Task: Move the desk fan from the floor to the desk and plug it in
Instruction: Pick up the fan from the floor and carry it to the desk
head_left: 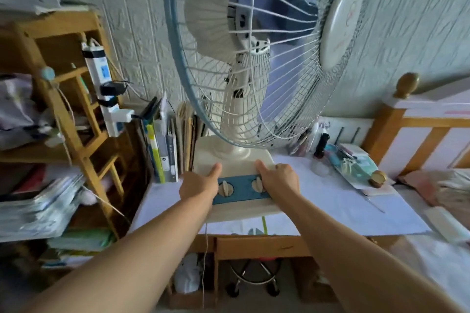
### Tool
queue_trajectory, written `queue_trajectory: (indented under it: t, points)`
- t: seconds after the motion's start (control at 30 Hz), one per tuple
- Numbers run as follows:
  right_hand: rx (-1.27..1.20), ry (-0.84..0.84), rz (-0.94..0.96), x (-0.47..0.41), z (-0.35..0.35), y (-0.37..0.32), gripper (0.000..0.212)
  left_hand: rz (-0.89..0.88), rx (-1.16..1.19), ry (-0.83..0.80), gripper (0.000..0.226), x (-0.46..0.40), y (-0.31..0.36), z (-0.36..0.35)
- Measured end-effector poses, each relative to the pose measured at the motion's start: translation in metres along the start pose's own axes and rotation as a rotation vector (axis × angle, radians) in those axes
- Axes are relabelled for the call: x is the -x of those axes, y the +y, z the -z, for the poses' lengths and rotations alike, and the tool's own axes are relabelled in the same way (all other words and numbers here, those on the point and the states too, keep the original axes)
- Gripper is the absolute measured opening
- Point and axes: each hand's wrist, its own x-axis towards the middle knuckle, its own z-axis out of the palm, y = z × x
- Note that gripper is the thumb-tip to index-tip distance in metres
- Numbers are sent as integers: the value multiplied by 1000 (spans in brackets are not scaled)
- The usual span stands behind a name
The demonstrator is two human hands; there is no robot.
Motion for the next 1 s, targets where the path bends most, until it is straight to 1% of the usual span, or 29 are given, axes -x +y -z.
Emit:
queue_trajectory:
  t: [0.07, 0.2, 0.37, 0.53, 0.73, 1.0]
  points:
    - [0, -12, 10, -23, 4, 10, 64, 20, -14, 10, 86, -4, 8, -22]
    - [27, -46, 38, -77, 14, 32, 61, 54, 24, 27, 74, -13, 25, -74]
    - [58, -98, 91, -134, 21, 59, 56, 106, 41, 62, 70, -23, 35, -131]
    - [87, -135, 97, -182, 19, 88, 62, 152, 75, 106, 69, -34, 38, -183]
    - [57, -188, 78, -212, 7, 114, 42, 187, 68, 166, 71, -50, 30, -225]
    - [65, -195, 85, -242, -13, 147, 45, 228, 95, 158, 72, -72, 8, -272]
